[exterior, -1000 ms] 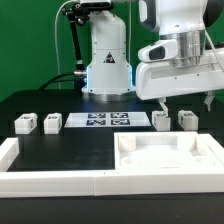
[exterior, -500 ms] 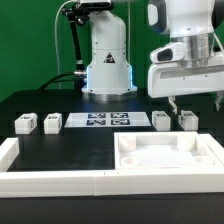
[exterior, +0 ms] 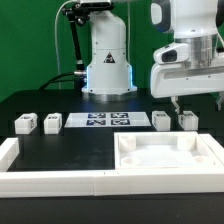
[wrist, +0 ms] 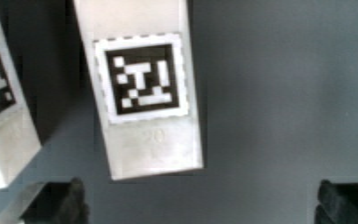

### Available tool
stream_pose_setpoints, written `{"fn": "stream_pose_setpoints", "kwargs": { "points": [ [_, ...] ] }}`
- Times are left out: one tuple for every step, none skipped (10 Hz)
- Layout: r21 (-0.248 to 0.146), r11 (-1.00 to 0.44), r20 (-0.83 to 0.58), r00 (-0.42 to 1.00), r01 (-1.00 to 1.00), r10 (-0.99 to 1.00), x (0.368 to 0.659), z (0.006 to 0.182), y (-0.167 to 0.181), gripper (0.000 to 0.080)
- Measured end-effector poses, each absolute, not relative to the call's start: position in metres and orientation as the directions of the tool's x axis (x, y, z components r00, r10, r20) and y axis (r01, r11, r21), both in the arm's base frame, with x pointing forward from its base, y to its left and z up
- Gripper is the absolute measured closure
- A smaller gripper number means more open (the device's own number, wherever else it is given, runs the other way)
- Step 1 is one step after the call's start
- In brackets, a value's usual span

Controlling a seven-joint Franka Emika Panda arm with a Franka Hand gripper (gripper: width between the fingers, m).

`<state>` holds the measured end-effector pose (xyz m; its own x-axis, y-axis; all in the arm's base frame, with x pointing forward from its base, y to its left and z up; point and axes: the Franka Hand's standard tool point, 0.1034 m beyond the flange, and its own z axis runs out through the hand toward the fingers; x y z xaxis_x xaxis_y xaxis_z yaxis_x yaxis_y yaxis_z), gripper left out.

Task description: Assemble square table

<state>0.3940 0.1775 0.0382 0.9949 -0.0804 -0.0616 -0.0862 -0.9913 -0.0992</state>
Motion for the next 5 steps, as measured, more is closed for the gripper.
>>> {"fn": "stream_pose_setpoints", "kwargs": {
  "points": [
    [-0.087, -0.993, -0.133, 0.989, -0.077, -0.065, 0.3896, 0.0366, 0.178, 0.0151],
    [-0.081, -0.995, -0.205, 0.978, -0.055, -0.037, 0.3878, 0.0366, 0.1777, 0.0151],
    [-0.084, -0.996, -0.245, 0.969, -0.034, -0.012, 0.3886, 0.0367, 0.1767, 0.0151],
    [-0.094, -0.996, -0.312, 0.95, -0.01, 0.02, 0.3862, 0.0359, 0.1742, 0.0151],
    [-0.111, -0.994, -0.333, 0.943, -0.015, 0.023, 0.3891, 0.0332, 0.1728, 0.0151]
  ]
}}
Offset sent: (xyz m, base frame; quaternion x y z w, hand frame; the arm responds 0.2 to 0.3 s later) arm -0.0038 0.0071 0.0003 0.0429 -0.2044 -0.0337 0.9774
